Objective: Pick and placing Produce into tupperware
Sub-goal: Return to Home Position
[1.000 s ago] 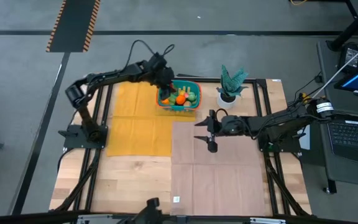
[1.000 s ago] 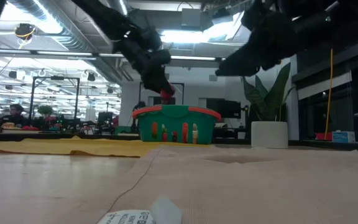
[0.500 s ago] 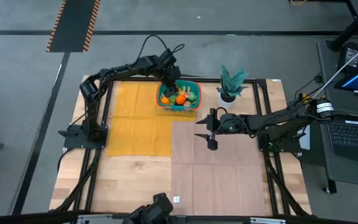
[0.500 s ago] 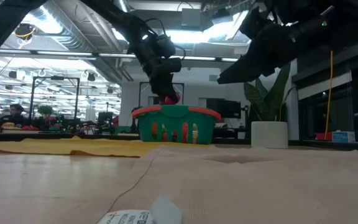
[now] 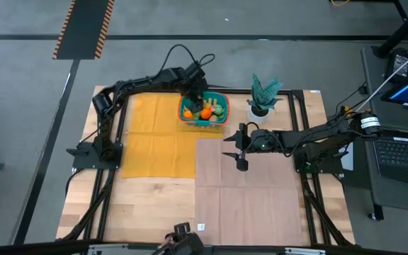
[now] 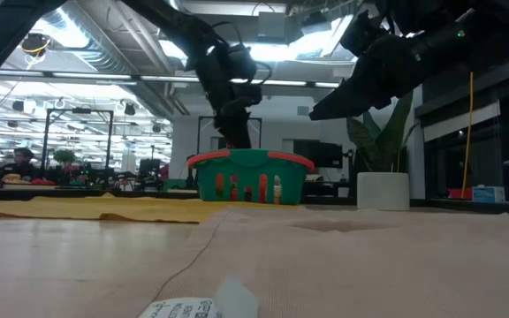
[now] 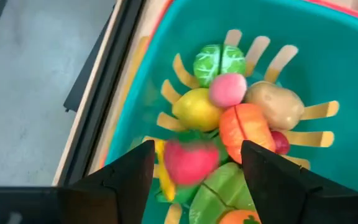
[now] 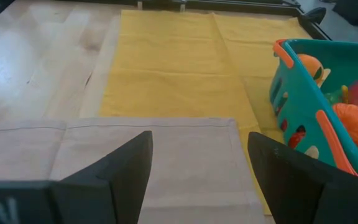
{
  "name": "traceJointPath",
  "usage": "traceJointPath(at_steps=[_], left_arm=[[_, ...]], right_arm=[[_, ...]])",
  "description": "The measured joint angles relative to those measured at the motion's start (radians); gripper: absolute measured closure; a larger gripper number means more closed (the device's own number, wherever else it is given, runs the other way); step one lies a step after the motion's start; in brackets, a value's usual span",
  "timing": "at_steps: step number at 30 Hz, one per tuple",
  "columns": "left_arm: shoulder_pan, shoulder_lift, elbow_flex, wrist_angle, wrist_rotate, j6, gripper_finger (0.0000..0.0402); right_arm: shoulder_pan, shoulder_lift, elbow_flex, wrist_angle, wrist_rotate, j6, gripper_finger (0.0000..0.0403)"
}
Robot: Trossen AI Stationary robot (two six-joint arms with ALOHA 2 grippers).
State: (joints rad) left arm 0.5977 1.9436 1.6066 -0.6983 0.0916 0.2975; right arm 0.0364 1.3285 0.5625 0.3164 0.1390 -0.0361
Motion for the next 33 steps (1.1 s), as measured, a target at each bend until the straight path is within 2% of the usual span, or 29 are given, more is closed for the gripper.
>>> traceJointPath(at_steps=[9, 12, 15, 17, 21, 24, 26, 29, 33], left_arm=[[-0.019, 0.0, 0.0, -0.012, -0.001, 0.045, 0.0172], [-0.018, 0.0, -0.001, -0.03, 0.038, 0.046, 0.0174], [-0.018, -0.002, -0.001, -0.033, 0.156, 0.041, 0.0171], [-0.018, -0.004, -0.001, -0.045, 0.275, 0.031, 0.0169], [-0.018, -0.004, -0.001, -0.111, 0.593, 0.075, 0.017], [-0.015, -0.005, -0.001, -0.224, 0.868, 0.204, 0.0174], [-0.013, -0.014, -0.001, -0.318, 0.987, 0.32, 0.0174], [-0.014, -0.035, -0.003, -0.415, 1.003, 0.411, 0.017], [-0.02, -0.065, -0.002, -0.396, 0.971, 0.394, 0.0168]], right_arm=[[0.0, 0.0, 0.0, 0.0, 0.0, 0.001, 0.0139], [0.0, 0.0, 0.0, -0.001, 0.0, 0.001, 0.0139], [0.0, 0.0, 0.0, -0.001, 0.0, -0.001, 0.0139], [-0.003, 0.0, 0.0, 0.0, 0.0, -0.004, 0.0139], [-0.004, 0.0, 0.0, -0.017, 0.001, -0.045, 0.0139], [-0.004, 0.0, 0.0, -0.015, 0.001, -0.044, 0.0139], [-0.004, 0.0, 0.0, -0.016, 0.0, -0.033, 0.0139], [-0.004, 0.0, 0.0, -0.015, 0.0, -0.022, 0.0139], [-0.004, 0.0, 0.0, -0.013, 0.0, 0.005, 0.0139]])
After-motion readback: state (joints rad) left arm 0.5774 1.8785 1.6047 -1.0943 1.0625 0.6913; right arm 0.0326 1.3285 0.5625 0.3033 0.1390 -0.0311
